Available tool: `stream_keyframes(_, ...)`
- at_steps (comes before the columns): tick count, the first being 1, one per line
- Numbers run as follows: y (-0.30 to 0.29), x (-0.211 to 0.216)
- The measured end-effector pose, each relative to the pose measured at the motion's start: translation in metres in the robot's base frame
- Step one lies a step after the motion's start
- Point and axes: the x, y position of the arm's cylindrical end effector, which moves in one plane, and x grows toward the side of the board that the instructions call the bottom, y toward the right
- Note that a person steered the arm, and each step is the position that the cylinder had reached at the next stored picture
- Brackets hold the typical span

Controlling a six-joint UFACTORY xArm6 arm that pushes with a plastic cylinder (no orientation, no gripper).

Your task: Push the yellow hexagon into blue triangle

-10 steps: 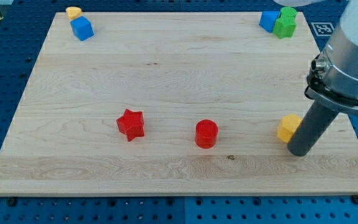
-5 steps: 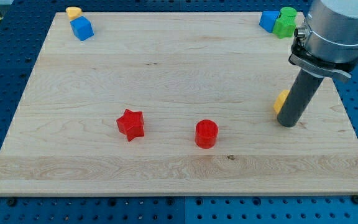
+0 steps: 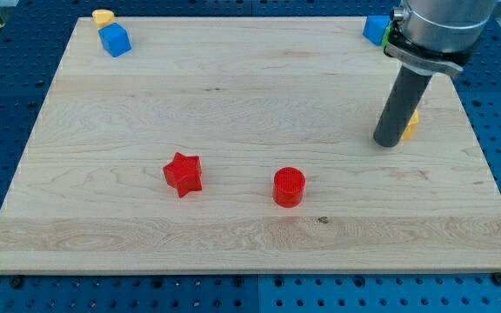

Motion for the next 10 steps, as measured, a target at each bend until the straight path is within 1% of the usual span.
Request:
stream_keyframes(1, 0.010, -0.009)
stream_keyframes(2, 0.011, 0.011)
stream_keyframes(3, 0.030, 0.019)
stream_keyframes(4, 0.055, -0.010)
stream_keyframes(7, 0.050, -0.069)
stream_keyframes(8, 0.040, -0.072)
stream_keyframes(10, 0.024, -0.054)
